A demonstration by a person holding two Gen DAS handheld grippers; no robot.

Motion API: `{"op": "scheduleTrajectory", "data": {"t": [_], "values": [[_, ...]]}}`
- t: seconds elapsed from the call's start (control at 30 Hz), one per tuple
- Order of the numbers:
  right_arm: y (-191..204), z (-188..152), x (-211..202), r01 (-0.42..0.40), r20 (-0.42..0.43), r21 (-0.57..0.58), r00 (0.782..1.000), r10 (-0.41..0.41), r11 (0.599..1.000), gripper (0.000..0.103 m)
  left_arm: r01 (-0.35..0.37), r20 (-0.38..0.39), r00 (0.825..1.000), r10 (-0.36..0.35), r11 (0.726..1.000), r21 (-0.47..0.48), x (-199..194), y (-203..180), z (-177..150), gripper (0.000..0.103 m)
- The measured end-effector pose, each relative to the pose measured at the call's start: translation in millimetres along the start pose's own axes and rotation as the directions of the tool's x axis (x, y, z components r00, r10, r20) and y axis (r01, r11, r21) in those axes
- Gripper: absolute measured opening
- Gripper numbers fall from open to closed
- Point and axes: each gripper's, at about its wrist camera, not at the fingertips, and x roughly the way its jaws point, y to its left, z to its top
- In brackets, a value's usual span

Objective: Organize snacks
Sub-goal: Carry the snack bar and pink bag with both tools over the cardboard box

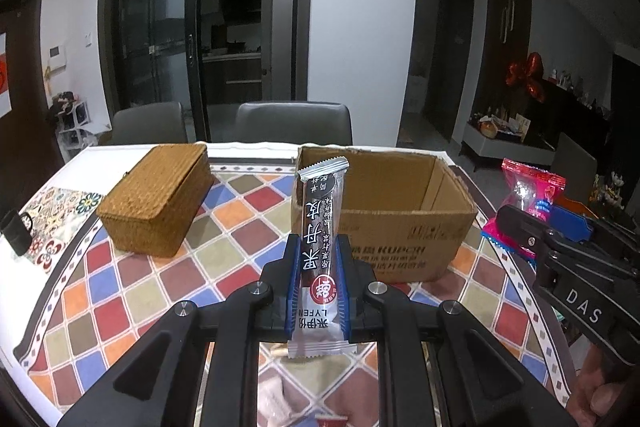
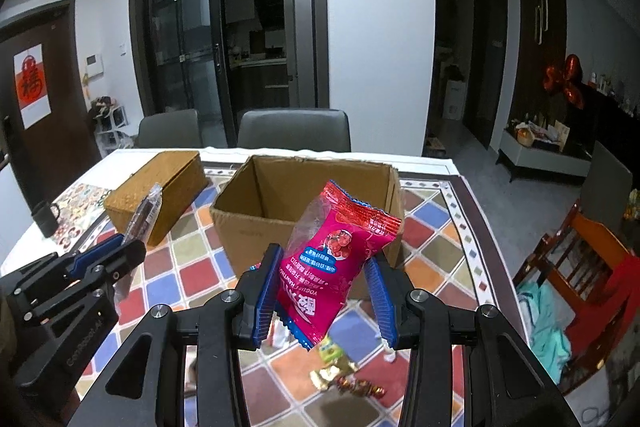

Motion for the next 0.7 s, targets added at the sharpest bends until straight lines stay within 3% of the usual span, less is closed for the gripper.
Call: {"op": "scheduleTrajectory", "data": {"t": [0.7], "values": [[-24,34,63,0.015,0.003,0.017,1.000,-0.016,1.000,0.043,0.014,-0.009,1.000,-0.014,0.999,0.029,72,-14,44,0.017]]}}
